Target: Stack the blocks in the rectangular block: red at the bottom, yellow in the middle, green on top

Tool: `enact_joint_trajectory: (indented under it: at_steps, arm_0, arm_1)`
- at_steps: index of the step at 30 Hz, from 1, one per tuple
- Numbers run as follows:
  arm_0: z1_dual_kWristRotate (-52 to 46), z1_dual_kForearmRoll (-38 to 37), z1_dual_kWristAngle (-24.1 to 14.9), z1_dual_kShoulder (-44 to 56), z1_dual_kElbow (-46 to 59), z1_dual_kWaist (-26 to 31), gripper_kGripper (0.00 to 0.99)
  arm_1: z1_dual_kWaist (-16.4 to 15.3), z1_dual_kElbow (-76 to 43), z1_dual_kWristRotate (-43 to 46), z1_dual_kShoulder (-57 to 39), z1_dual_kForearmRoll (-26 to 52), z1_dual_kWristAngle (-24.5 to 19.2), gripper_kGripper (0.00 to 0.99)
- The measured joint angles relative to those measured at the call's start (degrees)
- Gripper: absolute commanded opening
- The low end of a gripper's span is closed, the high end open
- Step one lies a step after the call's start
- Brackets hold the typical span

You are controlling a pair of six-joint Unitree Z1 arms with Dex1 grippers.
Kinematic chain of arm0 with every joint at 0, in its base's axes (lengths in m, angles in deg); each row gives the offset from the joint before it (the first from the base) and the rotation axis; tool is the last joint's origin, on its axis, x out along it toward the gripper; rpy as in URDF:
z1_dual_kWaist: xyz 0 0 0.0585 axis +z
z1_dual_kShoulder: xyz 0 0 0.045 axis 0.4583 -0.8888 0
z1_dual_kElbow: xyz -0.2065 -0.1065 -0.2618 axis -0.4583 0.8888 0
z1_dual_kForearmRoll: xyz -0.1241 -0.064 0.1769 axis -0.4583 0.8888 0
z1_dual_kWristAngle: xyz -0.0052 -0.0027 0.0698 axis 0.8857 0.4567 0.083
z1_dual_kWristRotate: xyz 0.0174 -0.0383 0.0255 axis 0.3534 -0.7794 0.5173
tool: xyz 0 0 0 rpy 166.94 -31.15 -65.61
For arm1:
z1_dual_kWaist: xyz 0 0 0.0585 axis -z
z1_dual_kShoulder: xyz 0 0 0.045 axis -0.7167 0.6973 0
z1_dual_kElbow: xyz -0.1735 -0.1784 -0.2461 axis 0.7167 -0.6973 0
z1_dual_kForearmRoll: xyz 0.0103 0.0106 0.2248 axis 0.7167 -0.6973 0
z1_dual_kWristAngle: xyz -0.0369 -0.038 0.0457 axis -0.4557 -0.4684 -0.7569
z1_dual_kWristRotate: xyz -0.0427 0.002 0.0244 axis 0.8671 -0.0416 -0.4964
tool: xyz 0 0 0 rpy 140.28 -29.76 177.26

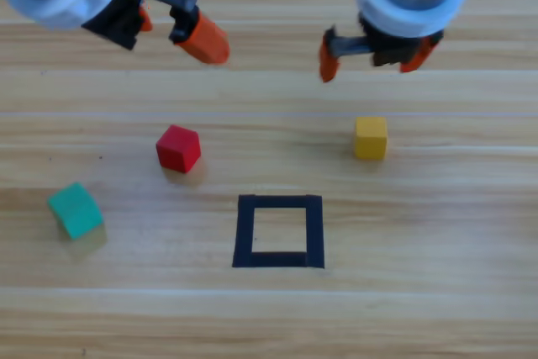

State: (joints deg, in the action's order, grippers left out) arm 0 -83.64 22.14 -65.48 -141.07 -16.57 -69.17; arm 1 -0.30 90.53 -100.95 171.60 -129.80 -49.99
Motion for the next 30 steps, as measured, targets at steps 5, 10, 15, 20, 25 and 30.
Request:
enact_joint_trajectory:
  at_steps: [5,10,15,20,25,30]
  arm_0:
    - [-4.4,7.8,-1.4,-6.3,-6.4,4.6,0.971]
    - [-4.4,12.5,-1.4,-13.4,-11.5,7.7,0.973]
    - [-3.3,15.3,-1.4,-21.1,-15.8,8.6,0.973]
    - [-1.4,16.4,-1.6,-26.4,-17.2,8.9,0.973]
    - [-0.2,16.8,-1.9,-30.4,-17.7,8.9,0.962]
    - [1.0,16.8,-1.9,-32.2,-17.8,8.9,0.96]
  arm_1:
    - [2.2,7.0,-2.0,10.4,-4.5,2.9,0.956]
    - [4.8,7.8,-3.6,13.9,-4.7,3.6,0.954]
    - [6.5,8.0,-4.2,14.0,-4.7,3.6,0.93]
    - [6.5,8.0,-5.2,14.4,-5.0,4.3,0.813]
    - [6.5,8.0,-5.9,14.9,-5.3,6.3,0.749]
    - [6.5,8.0,-6.5,15.3,-5.3,6.7,0.359]
